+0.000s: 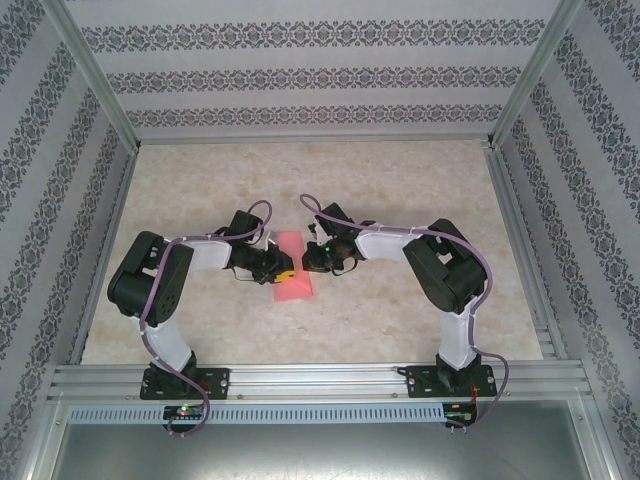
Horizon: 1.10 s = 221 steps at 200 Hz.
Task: Fold a paper plane with a square sheet of paper (pick it up from the middle)
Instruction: Fold the triangle a second time at the center of the table.
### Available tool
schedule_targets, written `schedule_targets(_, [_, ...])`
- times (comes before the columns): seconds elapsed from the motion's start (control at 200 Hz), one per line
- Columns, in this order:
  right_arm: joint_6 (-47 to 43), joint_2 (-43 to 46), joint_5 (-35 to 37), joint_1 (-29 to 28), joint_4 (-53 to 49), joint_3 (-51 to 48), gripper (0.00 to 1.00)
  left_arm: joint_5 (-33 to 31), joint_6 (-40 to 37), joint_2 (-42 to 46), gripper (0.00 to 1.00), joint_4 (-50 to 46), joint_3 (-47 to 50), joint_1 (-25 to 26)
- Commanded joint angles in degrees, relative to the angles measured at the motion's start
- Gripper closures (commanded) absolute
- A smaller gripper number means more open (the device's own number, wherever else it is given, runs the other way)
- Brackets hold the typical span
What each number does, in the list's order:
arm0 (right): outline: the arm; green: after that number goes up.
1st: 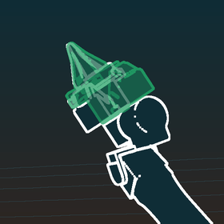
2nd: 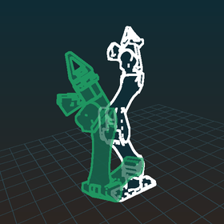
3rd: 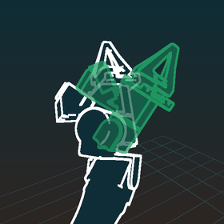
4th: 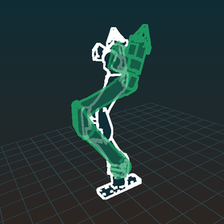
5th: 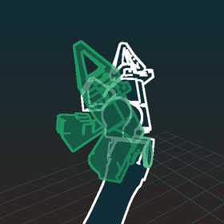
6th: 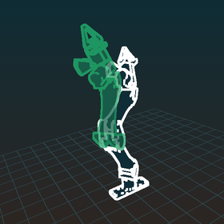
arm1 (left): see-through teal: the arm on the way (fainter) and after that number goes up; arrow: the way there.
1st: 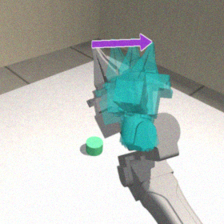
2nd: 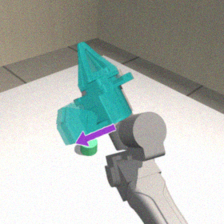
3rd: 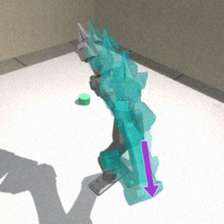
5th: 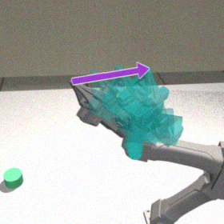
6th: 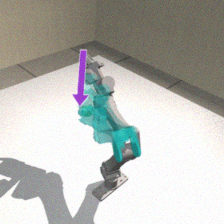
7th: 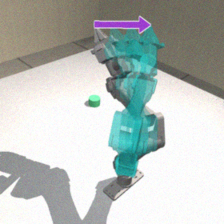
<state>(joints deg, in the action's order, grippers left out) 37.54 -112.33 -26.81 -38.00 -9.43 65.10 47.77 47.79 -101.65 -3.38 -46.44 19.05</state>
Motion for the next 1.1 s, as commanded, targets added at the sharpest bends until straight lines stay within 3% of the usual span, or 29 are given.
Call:
schedule_targets(0.0, [-0.01,-1.48,0.88,0.15,-1.96,0.98,0.97,-0.65,-1.34,-1.01,0.8,-1.28,-0.72,0.66])
schedule_targets(0.545, [-1.18,-1.92,0.59,-0.09,-4.51,2.99,0.93,-3.7,0.28,-0.75,0.79,-1.52,1.82,1.12])
schedule_targets(0.864, [-0.94,4.64,1.31,2.02,-6.66,2.27,0.78,-5.57,1.23,-0.21,0.8,-1.28,3.59,1.21])
schedule_targets(0.999, [-1.18,9.1,2.73,1.99,-7.78,-1.55,0.8,-6.32,1.54,0.04,0.82,-0.92,4.24,1.17])
schedule_targets(1.099, [-0.71,10.81,2.44,0.35,-7.98,-3.55,0.87,-6.94,1.52,0.31,0.83,-1.01,4.6,1.17])
